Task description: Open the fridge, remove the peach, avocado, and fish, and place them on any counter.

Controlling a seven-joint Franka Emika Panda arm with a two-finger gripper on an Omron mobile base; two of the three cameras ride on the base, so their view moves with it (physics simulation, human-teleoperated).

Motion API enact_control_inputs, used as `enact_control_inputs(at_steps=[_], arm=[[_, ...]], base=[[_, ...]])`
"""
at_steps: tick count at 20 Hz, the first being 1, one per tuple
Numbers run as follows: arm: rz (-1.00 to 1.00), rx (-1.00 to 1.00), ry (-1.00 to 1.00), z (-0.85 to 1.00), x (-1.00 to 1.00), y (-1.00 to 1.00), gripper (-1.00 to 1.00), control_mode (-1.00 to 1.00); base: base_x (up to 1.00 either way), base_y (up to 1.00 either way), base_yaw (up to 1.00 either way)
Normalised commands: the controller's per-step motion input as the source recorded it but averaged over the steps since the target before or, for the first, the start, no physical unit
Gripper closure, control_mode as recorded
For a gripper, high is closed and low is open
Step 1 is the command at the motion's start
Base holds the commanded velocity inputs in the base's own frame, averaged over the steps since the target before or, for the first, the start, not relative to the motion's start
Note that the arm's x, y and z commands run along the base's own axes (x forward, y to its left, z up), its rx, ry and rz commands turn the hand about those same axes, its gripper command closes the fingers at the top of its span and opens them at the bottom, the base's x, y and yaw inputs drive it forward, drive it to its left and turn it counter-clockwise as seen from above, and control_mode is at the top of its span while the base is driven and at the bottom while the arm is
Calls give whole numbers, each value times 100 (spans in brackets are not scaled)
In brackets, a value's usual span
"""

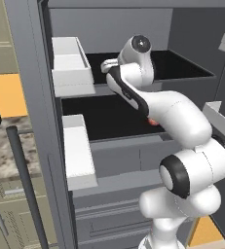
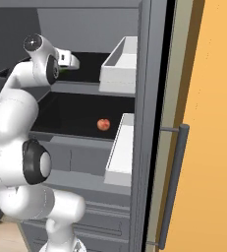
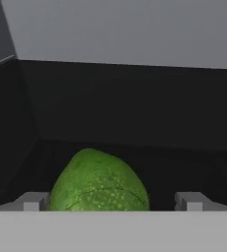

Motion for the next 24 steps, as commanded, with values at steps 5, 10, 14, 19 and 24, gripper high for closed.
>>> enact_control_inputs(at_steps=[5,10,14,19,24], arm=[[0,0,0,-19,25,3,100,-100],[0,0,0,-17,-17,0,100,-100],[0,0,-33,42,-99,-12,100,-100],[0,3,-18,29,-100,-68,100,-100],[0,5,0,-13,-100,-60,100,-100]], base=[[0,0,0],[0,0,0],[0,0,0],[0,0,0],[0,0,0]])
